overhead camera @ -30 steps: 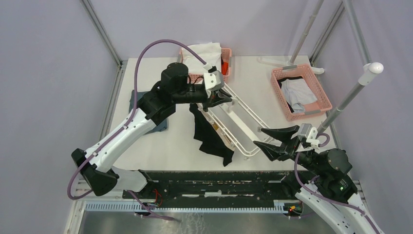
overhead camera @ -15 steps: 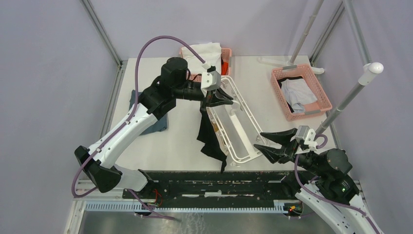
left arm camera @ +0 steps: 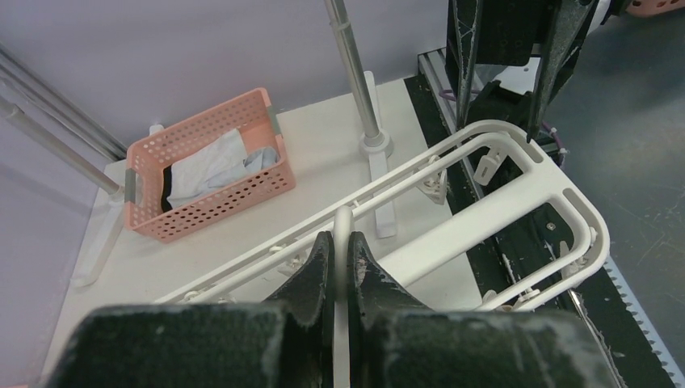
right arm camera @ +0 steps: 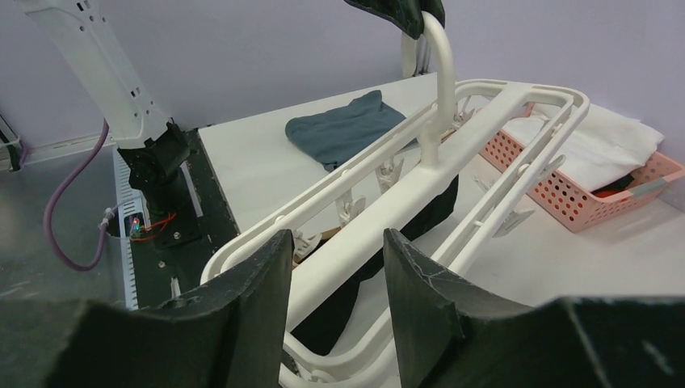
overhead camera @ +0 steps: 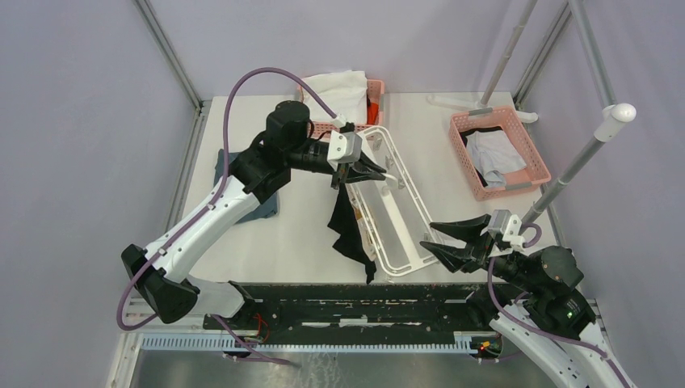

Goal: Clip the underwear to the hanger
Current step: Pick up the hanger at the center of the board.

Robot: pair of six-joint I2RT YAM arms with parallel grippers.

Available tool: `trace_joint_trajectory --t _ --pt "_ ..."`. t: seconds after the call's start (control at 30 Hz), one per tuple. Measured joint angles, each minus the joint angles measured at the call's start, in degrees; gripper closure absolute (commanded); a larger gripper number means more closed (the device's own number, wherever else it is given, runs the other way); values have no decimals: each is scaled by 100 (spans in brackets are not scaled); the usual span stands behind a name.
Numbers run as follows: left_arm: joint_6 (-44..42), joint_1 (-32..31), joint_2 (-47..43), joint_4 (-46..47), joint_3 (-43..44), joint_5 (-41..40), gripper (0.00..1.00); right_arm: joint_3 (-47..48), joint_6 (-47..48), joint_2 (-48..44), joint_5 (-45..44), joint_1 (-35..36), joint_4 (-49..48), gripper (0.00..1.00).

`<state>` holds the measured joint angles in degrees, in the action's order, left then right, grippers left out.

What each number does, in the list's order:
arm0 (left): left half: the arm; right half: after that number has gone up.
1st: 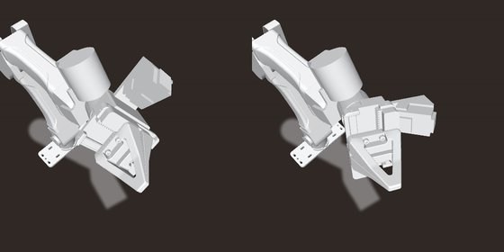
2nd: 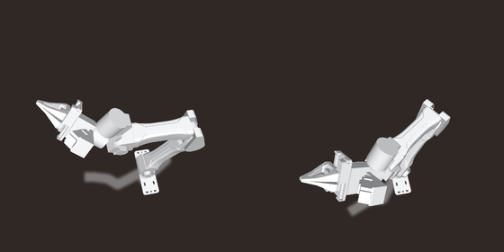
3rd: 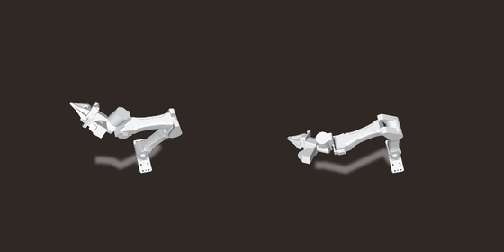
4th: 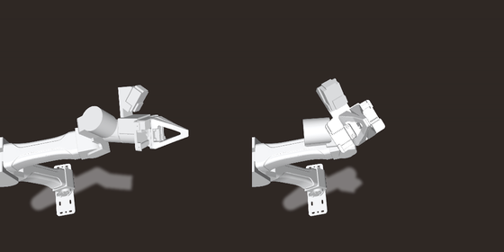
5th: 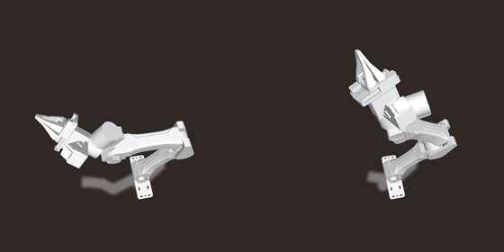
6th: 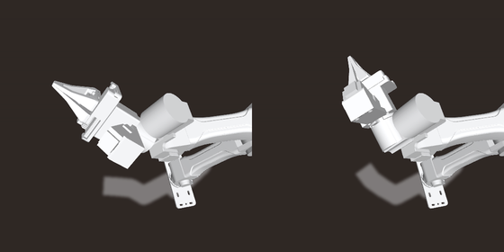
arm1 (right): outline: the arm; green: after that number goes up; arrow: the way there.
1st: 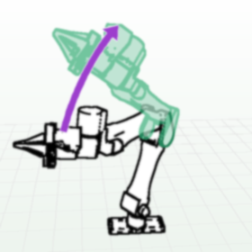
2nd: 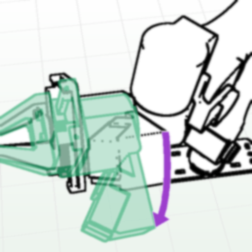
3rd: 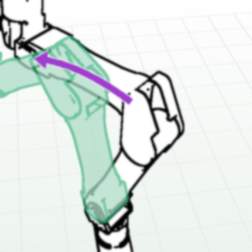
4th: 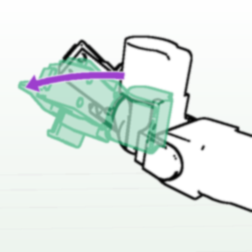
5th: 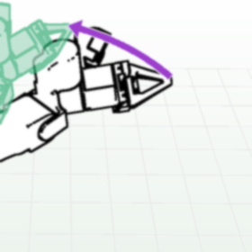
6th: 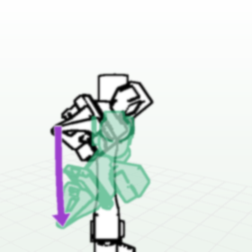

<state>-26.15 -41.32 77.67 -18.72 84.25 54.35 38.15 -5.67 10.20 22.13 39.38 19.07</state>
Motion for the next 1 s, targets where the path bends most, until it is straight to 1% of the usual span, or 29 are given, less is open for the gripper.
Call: trace_joint_trajectory --t 0.17,0.23,0.33,0.5,0.7,0.77,0.87,1.0 --pt "-118 0 -94 42 -175 24 97 0 0 0 17 0 42 47" --pt "-142 0 -118 52 -210 20 97 0 0 -2 17 0 52 44" --pt "-184 0 -188 114 -297 -35 97 0 -2 -33 -39 0 105 43" --pt "-153 66 -433 431 -686 -308 97 2 -7 -369 -621 0 249 43" --pt "133 240 -680 811 -1071 -673 97 0 -22 -678 -1296 0 398 42" --pt "341 247 -743 997 -1196 -966 97 0 -28 -675 -1379 0 466 42" --pt "857 245 -898 1432 -1541 -1801 97 2 -46 -656 -1482 0 601 41" --pt "1482 247 -1067 1716 -1928 -2968 97 33 -52 -431 -1572 0 702 41"
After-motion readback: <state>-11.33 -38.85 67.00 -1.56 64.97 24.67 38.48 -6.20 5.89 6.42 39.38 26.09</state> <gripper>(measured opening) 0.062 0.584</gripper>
